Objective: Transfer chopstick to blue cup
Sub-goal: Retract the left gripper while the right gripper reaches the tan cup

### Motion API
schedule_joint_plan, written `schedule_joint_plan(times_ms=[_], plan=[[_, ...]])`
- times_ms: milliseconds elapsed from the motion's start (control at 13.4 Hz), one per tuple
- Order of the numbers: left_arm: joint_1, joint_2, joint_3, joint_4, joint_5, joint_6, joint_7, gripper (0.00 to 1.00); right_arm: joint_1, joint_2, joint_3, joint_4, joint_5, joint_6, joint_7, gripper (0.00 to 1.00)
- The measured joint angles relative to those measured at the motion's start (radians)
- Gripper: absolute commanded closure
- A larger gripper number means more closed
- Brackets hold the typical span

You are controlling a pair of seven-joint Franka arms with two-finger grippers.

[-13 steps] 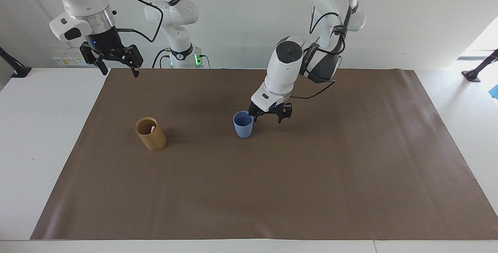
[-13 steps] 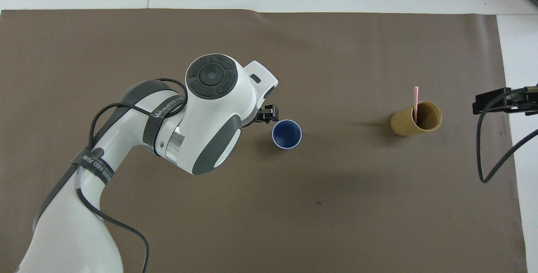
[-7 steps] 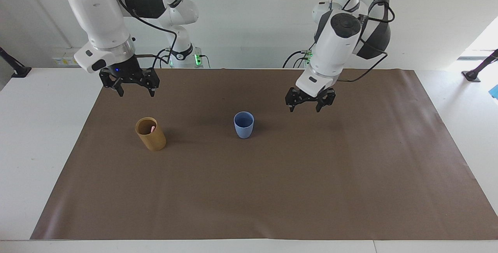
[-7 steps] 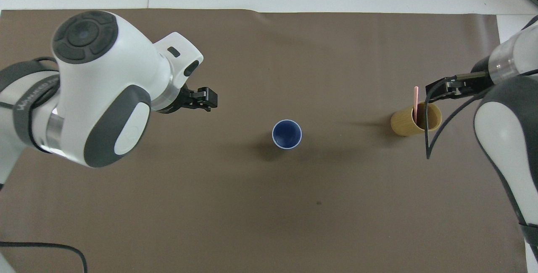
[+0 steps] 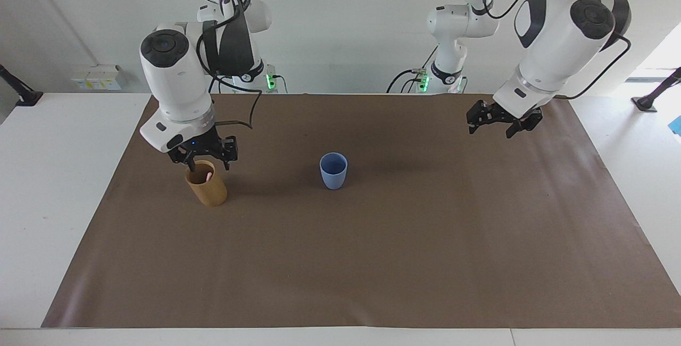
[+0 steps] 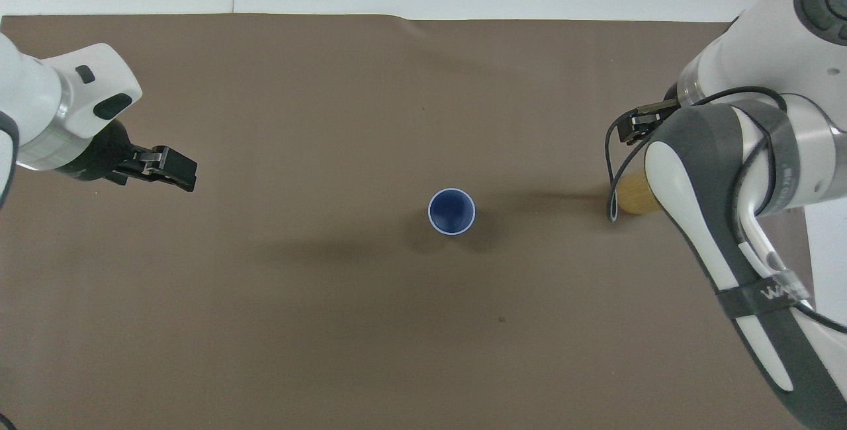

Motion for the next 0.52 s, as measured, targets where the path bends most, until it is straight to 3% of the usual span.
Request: schedule_joint_plan(times_ms=[374, 449, 523], plan=[[0.041, -0.081, 0.004, 0.045, 0.037, -0.106, 0.033, 0.0, 0.004, 0.014, 0.001, -0.063, -0.073, 0.069, -0.018, 0.31], [0.041, -0.093, 0.004, 0.074, 0.041, -0.142, 0.033, 0.0, 0.003, 0.014, 0.001, -0.067, -0.084, 0.069, -0.035, 0.37], [0.041, -0.102, 0.004, 0.103, 0.042, -0.178, 0.033, 0.0, 0.004, 0.014, 0.001, -0.068, -0.09, 0.069, -0.044, 0.51]])
